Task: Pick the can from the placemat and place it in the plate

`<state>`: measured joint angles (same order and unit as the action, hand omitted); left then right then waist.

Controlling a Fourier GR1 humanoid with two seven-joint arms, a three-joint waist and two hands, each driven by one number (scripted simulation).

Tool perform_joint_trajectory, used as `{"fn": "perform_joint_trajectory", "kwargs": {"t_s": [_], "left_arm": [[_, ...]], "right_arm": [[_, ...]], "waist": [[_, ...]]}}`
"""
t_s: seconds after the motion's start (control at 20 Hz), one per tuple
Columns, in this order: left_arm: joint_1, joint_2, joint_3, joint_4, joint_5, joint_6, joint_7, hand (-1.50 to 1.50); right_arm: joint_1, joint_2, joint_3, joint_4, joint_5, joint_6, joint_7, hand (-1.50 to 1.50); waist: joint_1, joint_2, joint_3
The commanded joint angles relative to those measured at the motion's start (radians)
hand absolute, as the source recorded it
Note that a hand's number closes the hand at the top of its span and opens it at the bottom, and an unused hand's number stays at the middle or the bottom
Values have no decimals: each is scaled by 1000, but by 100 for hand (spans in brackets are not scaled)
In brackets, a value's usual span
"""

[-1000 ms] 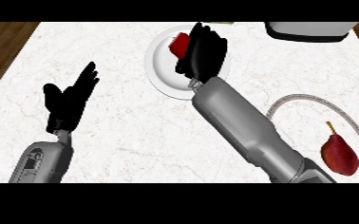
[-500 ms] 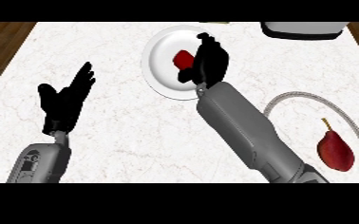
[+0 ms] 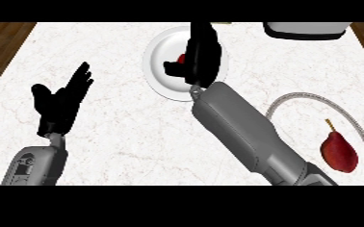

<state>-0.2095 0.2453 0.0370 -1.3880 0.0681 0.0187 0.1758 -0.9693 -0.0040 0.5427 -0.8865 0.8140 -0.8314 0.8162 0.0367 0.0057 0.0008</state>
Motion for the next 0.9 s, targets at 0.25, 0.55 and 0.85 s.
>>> {"fn": "perform_joint_trajectory", "kwargs": {"t_s": [0.25,0.55,0.85], "left_arm": [[13,10,24,2,11,-7,2,0],[51,-2,20,-33,-10,5,-12,0],[73,-3,28,-82,-10,-16,28,0]], "right_arm": [[92,4,-49,-256,-234,-161,5,-150],[221,4,-46,-369,-383,-136,-183,-150],[331,-32,-94,-455,-399,-77,-303,-150]], "waist": [[-22,-3,1],[-28,-5,0],[-33,-7,0]]}}
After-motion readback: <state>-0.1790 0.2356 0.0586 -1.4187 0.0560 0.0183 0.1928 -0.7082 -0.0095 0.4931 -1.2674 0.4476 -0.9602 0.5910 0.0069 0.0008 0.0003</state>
